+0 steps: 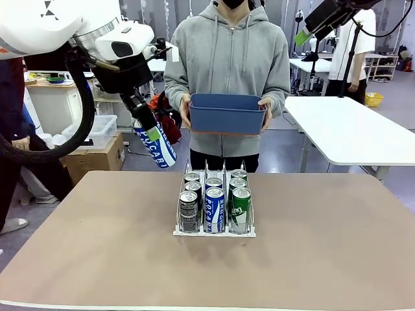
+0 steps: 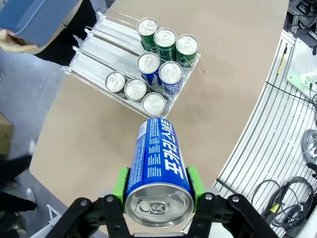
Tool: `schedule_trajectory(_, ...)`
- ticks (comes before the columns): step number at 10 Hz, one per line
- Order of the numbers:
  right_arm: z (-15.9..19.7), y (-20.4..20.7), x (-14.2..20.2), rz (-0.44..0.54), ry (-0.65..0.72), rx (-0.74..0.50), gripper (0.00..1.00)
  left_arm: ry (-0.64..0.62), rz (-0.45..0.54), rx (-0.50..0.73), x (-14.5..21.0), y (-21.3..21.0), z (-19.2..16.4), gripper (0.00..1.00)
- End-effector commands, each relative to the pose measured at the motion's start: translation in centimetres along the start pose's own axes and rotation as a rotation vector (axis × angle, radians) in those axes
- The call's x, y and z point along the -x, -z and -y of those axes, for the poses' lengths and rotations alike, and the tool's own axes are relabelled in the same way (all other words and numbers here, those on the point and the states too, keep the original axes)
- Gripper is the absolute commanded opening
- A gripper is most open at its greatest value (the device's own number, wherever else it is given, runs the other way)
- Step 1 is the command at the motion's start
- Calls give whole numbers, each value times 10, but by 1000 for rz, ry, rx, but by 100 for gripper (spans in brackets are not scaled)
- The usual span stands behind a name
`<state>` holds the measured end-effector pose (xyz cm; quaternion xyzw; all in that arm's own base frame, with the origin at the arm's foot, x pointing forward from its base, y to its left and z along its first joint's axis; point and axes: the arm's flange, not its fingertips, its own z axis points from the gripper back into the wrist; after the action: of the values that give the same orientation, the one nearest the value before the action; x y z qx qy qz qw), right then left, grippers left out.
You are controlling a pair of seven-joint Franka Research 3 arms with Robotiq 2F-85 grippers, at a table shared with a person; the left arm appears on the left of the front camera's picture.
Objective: Fill the beverage cans into the dispenser.
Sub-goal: Place the picked Ionic drink in the line of the Automatic Can Dispenser with the same cans.
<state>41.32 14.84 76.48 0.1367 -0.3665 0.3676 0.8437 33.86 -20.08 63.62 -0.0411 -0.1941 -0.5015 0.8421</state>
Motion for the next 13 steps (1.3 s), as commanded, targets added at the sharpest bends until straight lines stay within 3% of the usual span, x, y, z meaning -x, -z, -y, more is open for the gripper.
schedule_trajectory(1, -1, 0, 4, -4, -1, -1, 100, -10, -5, 2, 0, 3, 0, 57)
schedule_trajectory(9, -1, 0, 4, -4, -1, -1, 100, -13, -14, 10, -7, 9, 0, 57)
schedule_trajectory(11, -1, 0, 4, -4, -1, -1, 100, -55, 6, 59, -6, 20, 25, 57)
schedule_trajectory(13, -1, 0, 4, -4, -1, -1, 100, 2, 25, 59, -11, 31, 52, 57)
